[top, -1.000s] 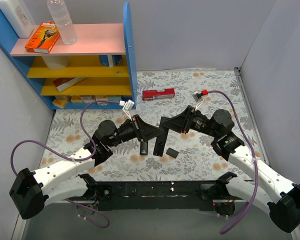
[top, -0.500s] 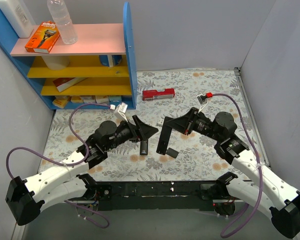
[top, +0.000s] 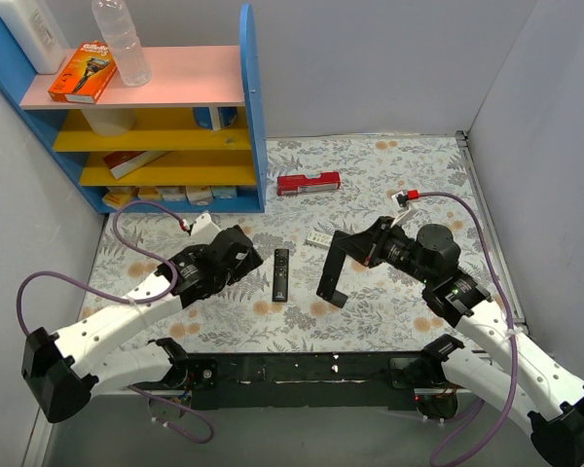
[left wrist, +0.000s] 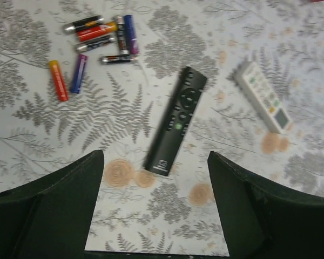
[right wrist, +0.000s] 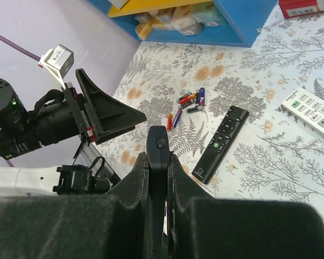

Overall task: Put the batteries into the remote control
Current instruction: Adjust the remote control, then pick up the battery from the center of the board.

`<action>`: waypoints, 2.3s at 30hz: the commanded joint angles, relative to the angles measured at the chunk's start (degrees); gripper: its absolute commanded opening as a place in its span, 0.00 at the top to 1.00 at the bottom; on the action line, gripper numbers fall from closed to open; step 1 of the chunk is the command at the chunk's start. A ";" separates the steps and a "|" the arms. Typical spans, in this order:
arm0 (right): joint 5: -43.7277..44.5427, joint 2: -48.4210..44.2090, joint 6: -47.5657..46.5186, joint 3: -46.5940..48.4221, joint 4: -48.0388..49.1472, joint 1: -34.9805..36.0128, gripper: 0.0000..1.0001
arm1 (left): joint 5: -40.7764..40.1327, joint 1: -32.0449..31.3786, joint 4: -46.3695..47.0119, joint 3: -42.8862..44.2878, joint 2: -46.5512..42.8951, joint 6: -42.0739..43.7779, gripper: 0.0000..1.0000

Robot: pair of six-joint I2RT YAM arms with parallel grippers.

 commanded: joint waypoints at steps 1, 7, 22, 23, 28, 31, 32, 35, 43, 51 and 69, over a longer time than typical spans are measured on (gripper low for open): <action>2.62 -0.90 -2.07 -1.07 -0.36 -0.16 0.99 | -2.74 2.89 -7.99 0.99 3.82 -1.56 0.27; 3.06 -1.60 -3.21 -1.34 -1.77 -0.07 0.99 | 1.31 10.10 -3.95 1.34 10.15 4.93 0.46; 3.41 -0.38 -6.20 -0.46 -3.09 -0.42 0.99 | 6.49 21.27 1.50 -0.32 20.61 11.89 0.67; 3.50 -0.29 -6.29 -0.55 -3.09 -0.42 0.99 | 6.93 21.45 1.94 -0.59 21.31 11.98 0.67; 3.06 0.06 -6.47 -0.63 -3.09 -0.77 0.99 | 7.99 21.89 2.65 -1.73 22.81 11.72 0.67; 2.97 0.24 -6.55 -0.81 -3.00 -0.95 0.99 | 8.96 21.89 3.17 -2.52 23.25 10.93 0.67; 2.88 0.41 -6.55 -0.72 -2.91 -0.95 0.99 | 9.13 21.97 3.26 -3.22 23.34 10.66 0.67; 2.88 0.59 -6.55 -0.90 -2.91 -1.04 0.99 | 9.48 21.89 3.52 -5.06 23.25 10.22 0.68; 2.53 0.50 -6.29 -1.51 -2.47 -1.21 0.99 | 10.19 21.97 3.79 -7.88 21.68 9.43 0.72; 2.00 0.06 -5.76 -1.95 -2.03 -1.39 0.99 | 10.54 21.97 3.88 -8.32 20.97 9.78 0.75; 2.09 -0.29 -5.50 -3.89 -1.33 -1.48 0.99 | 23.70 21.01 5.72 -3.93 5.16 19.26 1.00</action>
